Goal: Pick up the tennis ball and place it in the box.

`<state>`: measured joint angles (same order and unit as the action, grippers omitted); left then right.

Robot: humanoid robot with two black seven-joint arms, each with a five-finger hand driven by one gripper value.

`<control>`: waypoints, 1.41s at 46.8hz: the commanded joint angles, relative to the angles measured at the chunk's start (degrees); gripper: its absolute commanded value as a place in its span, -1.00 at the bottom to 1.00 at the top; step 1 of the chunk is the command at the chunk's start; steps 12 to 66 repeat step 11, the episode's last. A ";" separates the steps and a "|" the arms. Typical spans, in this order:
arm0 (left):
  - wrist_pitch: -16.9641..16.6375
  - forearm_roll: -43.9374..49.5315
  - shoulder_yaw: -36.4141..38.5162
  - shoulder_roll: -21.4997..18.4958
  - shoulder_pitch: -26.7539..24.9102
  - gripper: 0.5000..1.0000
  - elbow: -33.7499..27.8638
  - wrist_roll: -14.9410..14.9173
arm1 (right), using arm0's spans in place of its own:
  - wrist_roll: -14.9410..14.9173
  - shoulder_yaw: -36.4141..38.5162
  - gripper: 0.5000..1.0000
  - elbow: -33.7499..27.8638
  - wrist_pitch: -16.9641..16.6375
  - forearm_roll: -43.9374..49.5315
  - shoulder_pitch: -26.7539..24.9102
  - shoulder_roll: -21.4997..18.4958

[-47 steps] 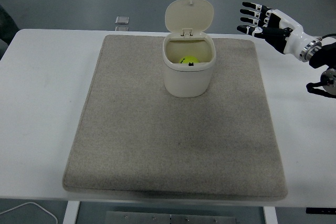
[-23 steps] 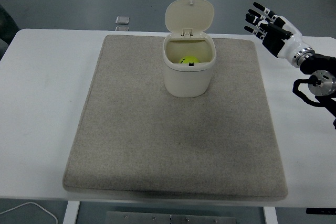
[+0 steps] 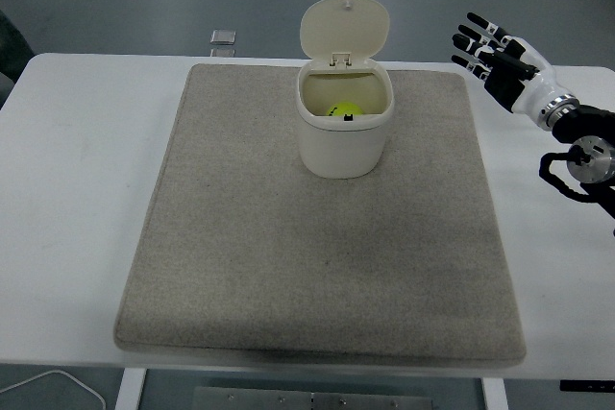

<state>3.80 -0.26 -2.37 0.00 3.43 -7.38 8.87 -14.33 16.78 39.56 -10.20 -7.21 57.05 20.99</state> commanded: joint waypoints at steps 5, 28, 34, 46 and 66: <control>-0.02 0.00 0.00 0.00 0.00 0.96 0.00 0.01 | -0.08 0.09 0.71 -0.01 -0.08 -0.08 0.08 -0.07; -0.02 0.00 0.00 0.00 0.00 0.97 0.00 0.01 | -0.08 0.09 0.71 -0.01 -0.08 -0.08 0.17 -0.07; -0.02 0.00 0.00 0.00 0.00 0.97 0.00 0.01 | -0.08 0.09 0.71 -0.01 -0.08 -0.08 0.17 -0.07; -0.02 0.00 0.00 0.00 0.00 0.97 0.00 0.01 | -0.08 0.09 0.71 -0.01 -0.08 -0.08 0.17 -0.07; -0.02 0.00 0.00 0.00 0.00 0.97 0.00 0.01 | -0.08 0.09 0.71 -0.01 -0.08 -0.08 0.17 -0.07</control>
